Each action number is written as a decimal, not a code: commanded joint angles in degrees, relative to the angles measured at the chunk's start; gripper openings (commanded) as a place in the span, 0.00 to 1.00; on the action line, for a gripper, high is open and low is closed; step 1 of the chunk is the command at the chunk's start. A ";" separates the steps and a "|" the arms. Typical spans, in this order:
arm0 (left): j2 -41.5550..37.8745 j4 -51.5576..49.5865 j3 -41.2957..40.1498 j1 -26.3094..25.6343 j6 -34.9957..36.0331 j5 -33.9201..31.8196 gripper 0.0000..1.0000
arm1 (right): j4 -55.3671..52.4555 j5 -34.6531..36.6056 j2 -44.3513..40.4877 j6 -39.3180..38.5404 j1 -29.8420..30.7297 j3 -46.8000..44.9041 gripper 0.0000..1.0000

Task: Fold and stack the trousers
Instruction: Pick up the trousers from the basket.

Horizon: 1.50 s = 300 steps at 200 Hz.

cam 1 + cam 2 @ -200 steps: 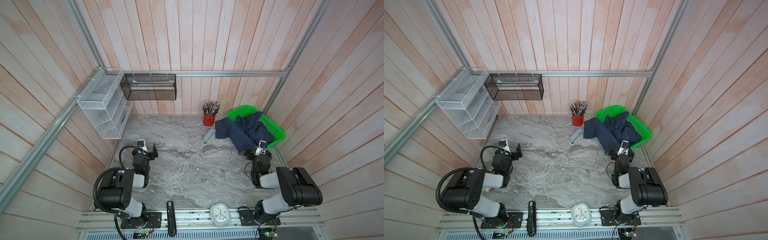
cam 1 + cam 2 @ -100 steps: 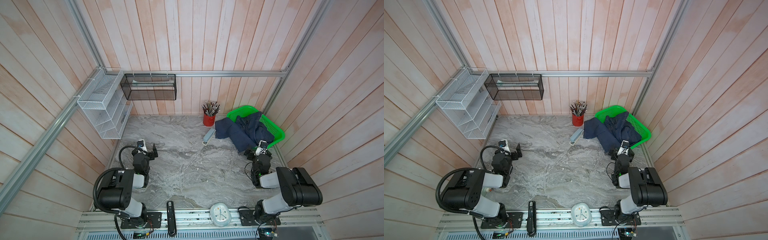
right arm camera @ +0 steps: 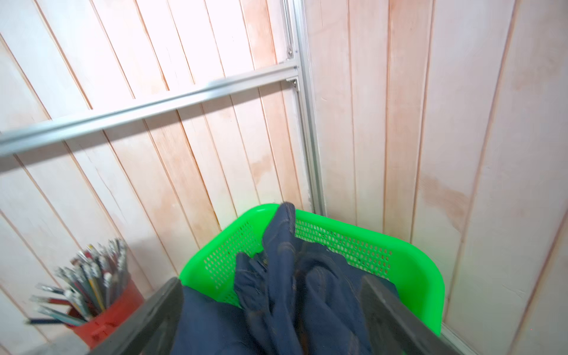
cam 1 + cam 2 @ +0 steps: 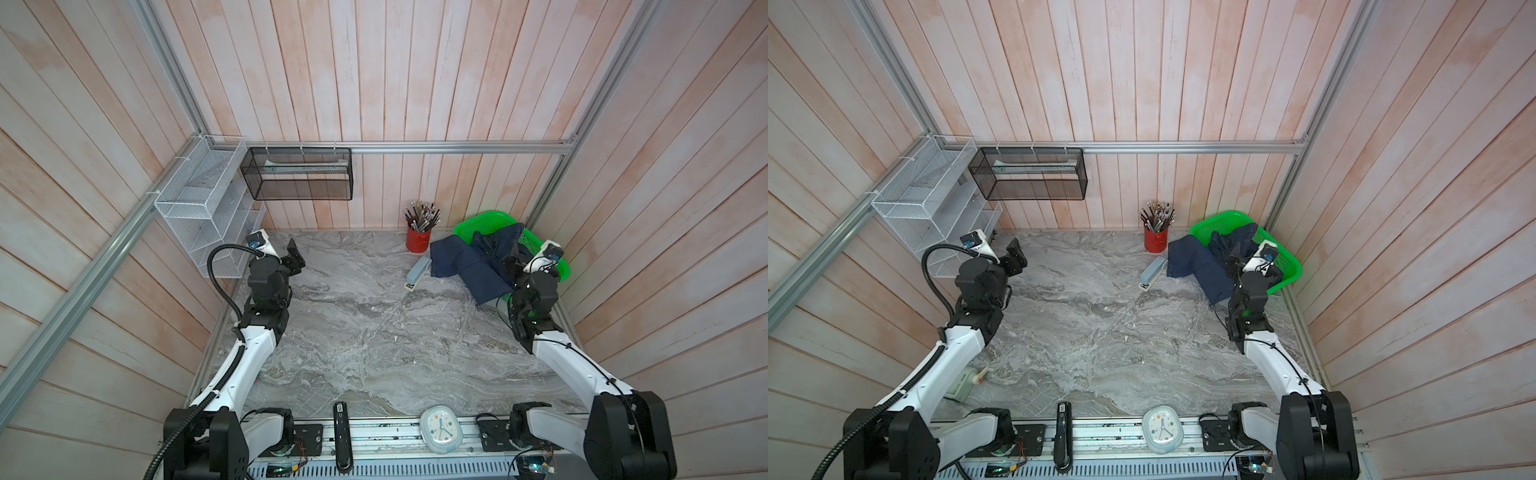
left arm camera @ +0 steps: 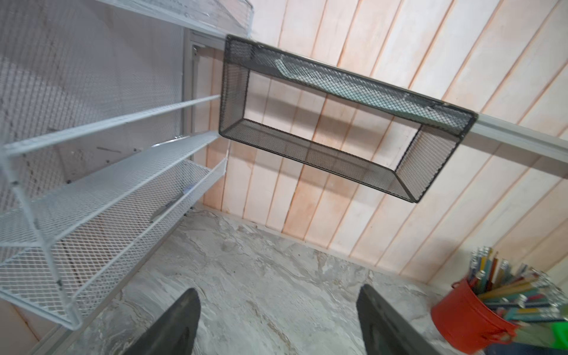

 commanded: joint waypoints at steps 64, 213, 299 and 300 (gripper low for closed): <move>13.85 -23.63 16.00 -20.81 -4.55 7.61 0.83 | -41.06 -20.27 22.11 18.58 -10.00 31.47 0.85; 22.27 -21.28 16.97 -27.17 -6.09 17.13 0.82 | -53.11 -26.18 49.35 13.85 -14.27 57.47 0.78; 21.08 -22.00 15.85 -27.17 -5.74 15.83 0.83 | -53.08 -26.59 49.40 13.93 -12.82 57.79 0.06; 21.07 -22.04 15.84 -27.17 -5.73 15.83 0.83 | -53.03 -26.49 49.12 13.96 -12.81 57.68 0.04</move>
